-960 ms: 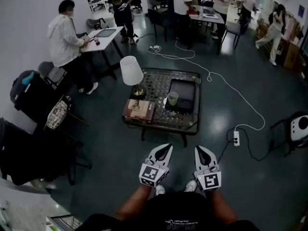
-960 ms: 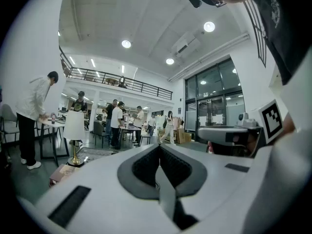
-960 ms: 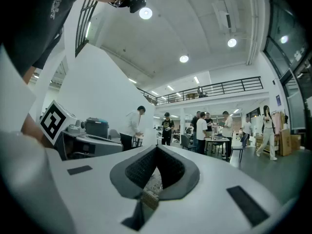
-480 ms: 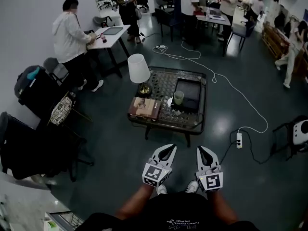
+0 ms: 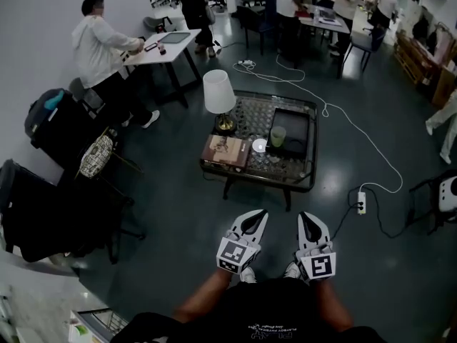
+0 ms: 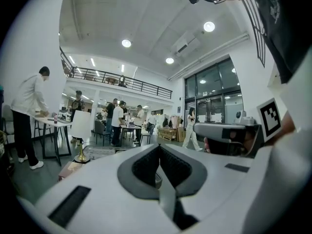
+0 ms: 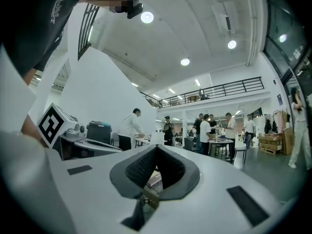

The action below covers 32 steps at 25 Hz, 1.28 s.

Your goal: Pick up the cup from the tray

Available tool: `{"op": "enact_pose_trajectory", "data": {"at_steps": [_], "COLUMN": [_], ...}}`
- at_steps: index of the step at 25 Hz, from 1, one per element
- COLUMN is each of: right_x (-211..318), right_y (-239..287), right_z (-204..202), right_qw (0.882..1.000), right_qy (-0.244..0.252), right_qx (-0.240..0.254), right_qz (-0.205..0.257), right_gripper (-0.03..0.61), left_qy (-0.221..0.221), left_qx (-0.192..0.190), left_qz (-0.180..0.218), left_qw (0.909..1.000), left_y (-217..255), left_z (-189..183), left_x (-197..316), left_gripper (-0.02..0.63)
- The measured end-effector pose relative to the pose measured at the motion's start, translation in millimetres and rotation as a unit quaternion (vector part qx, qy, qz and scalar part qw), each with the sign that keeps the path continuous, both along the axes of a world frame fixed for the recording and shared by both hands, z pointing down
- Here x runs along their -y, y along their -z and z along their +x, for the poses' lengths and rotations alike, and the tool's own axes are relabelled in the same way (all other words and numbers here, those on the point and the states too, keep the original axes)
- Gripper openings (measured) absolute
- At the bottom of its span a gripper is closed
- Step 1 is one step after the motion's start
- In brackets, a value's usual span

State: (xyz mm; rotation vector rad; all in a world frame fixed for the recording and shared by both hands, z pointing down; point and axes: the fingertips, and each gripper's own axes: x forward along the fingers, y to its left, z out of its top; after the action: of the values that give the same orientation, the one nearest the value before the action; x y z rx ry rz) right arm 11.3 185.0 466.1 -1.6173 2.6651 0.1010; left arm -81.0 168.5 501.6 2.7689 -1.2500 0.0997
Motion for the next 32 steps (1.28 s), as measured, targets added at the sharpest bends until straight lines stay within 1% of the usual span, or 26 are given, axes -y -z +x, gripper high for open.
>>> {"op": "enact_pose_trajectory", "data": {"at_steps": [3,6,10,13,16,19,23,32], "right_x": [-2.5,-2.8,4.8,16.9,34.3,53.5,81.5,141.7], "right_y": [-2.0,-1.2,2.9,2.9,4.9,4.9,1.8,-0.5], "right_z": [-6.2,-9.4,-10.3,-6.8,-0.5,7.6,21.2,43.5], "right_qw": [1.0,1.0,1.0,1.0,1.0,1.0,1.0,0.998], "right_qy": [-0.01,-0.015,-0.009,0.002,0.001,0.013,0.021,0.048], "right_qx": [0.003,-0.015,0.002,0.009,0.002,0.001,0.015,0.008], "right_qz": [-0.004,-0.021,-0.023,-0.013,-0.018,-0.015,-0.013,-0.028], "right_gripper": [0.008,0.008,0.008,0.008,0.008,0.008,0.008,0.008], "left_qy": [-0.008,-0.011,-0.013,-0.007,-0.002,0.004,0.018,0.034], "left_qx": [0.01,0.008,0.012,0.011,0.013,0.015,0.019,0.031], "left_qz": [0.007,0.007,0.002,-0.002,-0.003,-0.003,-0.003,-0.01], "left_qw": [0.9999,0.9999,0.9999,0.9999,0.9999,0.9999,0.9997,0.9989], "left_y": [0.7,3.1,1.5,0.6,0.3,1.0,1.9,-1.9], "left_z": [-5.0,-9.4,-7.8,-4.0,1.6,10.2,22.5,48.7], "left_x": [0.0,2.9,9.8,20.4,34.8,54.5,84.7,140.3], "left_gripper": [0.011,0.011,0.011,0.011,0.011,0.011,0.011,0.011]}}
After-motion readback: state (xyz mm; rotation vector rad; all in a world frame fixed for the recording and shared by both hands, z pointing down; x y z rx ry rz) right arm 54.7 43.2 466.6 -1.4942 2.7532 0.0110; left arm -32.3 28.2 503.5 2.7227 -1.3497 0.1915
